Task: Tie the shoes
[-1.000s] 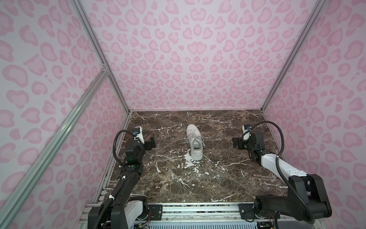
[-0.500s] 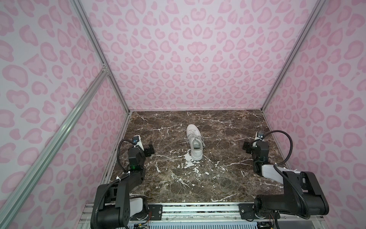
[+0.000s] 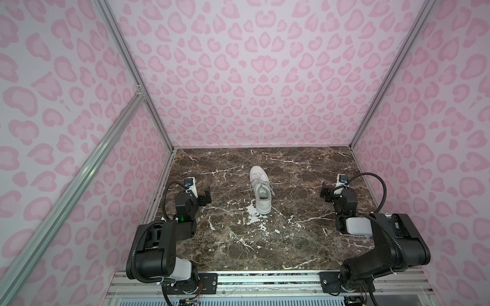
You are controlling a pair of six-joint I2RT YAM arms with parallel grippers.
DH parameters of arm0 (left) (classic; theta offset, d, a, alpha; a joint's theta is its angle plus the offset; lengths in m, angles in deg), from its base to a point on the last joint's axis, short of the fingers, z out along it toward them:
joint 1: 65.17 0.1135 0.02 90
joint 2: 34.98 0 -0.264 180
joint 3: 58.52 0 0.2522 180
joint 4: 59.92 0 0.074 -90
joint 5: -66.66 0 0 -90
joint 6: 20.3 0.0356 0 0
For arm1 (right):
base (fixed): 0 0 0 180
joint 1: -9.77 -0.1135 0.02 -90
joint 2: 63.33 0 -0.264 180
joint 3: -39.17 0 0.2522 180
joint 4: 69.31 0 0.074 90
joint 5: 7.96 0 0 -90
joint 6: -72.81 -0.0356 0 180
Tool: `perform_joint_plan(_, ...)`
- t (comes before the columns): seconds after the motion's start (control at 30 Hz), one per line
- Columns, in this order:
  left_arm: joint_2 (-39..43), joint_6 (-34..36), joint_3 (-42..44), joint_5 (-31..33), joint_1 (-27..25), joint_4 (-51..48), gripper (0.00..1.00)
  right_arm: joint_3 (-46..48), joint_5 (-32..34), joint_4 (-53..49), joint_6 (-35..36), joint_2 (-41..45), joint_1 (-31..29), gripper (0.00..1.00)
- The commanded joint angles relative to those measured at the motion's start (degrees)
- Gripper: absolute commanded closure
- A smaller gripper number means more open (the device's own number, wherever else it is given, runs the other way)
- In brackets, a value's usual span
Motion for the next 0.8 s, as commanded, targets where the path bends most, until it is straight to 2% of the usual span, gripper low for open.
perform_joint_plan(0.0, -0.2, 0.8, -0.6, 2.0, -0.4, 1.0, 0.03, 0.2, -1.0, 0.3, 1.3, -0.5, -0.2, 0.01)
perform_joint_plan(0.07, -0.2, 0.9, -0.6, 2.1, -0.5, 0.9, 0.03, -0.7, -0.7, -2.9, 1.2, 0.4, -0.3, 0.01)
perform_joint_plan(0.77, -0.1, 1.0, -0.7, 3.3, -1.0, 0.6, 0.03, -0.5, -0.5, -2.4, 1.3, 0.3, -0.5, 0.02)
